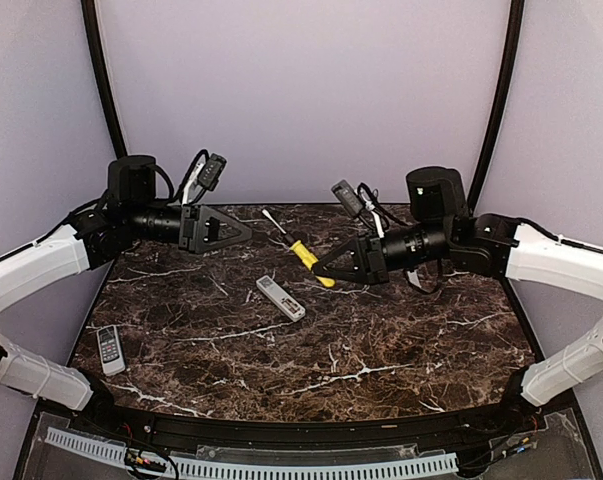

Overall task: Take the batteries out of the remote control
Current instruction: Pass from the right arm to the left, then pass from the left arm to the right, then adjust the remote control without the battery cover at the center of the board.

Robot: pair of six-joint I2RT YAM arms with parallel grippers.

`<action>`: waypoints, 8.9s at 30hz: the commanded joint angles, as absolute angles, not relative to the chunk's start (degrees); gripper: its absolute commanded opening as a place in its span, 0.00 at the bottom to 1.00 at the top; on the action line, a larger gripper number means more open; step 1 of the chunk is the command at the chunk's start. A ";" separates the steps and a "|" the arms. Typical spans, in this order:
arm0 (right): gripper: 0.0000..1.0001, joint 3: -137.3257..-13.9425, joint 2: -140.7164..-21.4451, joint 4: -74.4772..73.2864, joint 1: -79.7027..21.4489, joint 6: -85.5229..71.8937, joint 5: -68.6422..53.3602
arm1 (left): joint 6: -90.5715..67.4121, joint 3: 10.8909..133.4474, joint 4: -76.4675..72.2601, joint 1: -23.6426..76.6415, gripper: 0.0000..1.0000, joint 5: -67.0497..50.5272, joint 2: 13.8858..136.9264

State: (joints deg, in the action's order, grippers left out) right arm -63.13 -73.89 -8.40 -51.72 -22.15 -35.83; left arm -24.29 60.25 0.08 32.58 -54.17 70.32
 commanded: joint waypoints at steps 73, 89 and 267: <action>0.76 -52.53 -73.00 27.55 -51.82 -41.41 -21.60 | -51.78 47.30 -42.81 33.57 0.00 -40.63 66.49; 0.53 -55.72 -77.56 33.25 -54.36 -42.33 -21.63 | -52.53 46.27 -44.50 33.56 0.00 -40.34 66.79; 0.00 -50.82 -75.66 -16.98 -53.46 -49.75 7.53 | -5.34 70.35 20.84 44.48 0.81 -21.58 109.01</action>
State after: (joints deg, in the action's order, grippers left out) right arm -49.82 -77.91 -16.73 -55.31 -51.59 8.71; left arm -9.43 71.35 17.89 42.37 -27.05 111.87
